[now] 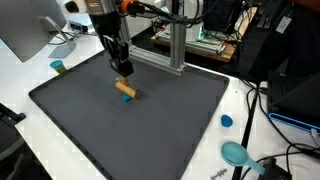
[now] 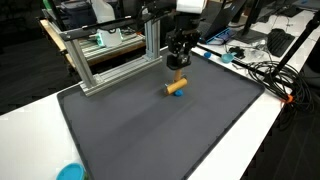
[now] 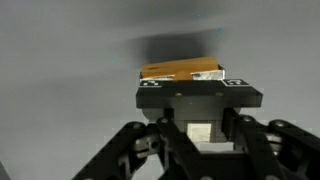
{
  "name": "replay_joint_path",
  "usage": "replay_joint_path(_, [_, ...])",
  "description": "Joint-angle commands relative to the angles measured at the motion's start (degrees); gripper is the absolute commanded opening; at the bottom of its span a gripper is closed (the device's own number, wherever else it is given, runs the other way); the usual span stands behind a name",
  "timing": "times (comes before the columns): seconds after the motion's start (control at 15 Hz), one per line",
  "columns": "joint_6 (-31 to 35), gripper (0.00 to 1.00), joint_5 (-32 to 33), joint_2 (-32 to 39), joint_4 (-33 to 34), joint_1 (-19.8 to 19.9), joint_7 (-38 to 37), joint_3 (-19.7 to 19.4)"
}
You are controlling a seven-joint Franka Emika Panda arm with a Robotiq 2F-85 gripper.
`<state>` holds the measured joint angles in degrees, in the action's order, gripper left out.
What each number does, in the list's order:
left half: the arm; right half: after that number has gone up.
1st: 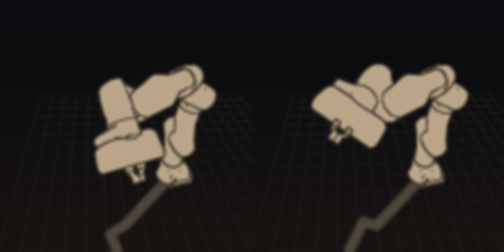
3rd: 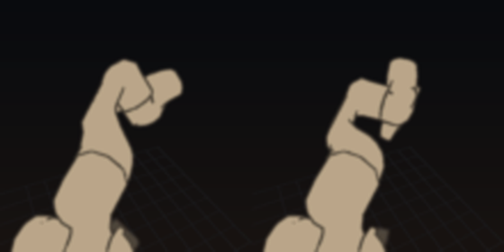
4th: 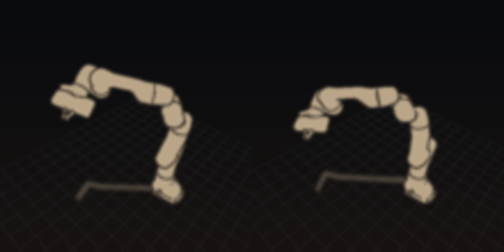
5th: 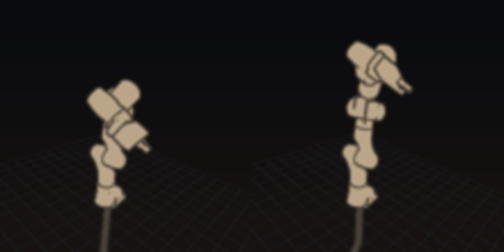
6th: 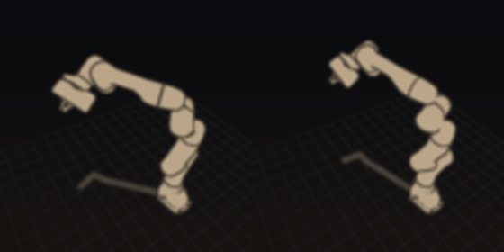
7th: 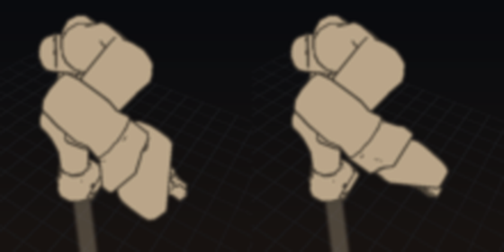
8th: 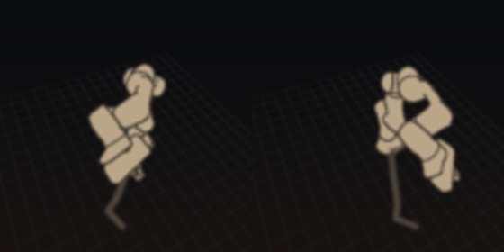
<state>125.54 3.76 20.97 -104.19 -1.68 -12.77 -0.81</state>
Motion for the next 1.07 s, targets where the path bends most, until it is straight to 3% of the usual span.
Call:
replay_joint_path(0.0, [2.4,0.22,-1.0,-0.1,-1.1,0.0,0.0,-0.3])
replay_joint_path(0.33, [2.6,0.22,-0.9,0.3,-0.3,-0.3,-0.4,-0.2])
replay_joint_path(1.0, [2.9,0.22,-0.2,8.0,7.6,-1.5,-5.1,-1.1])
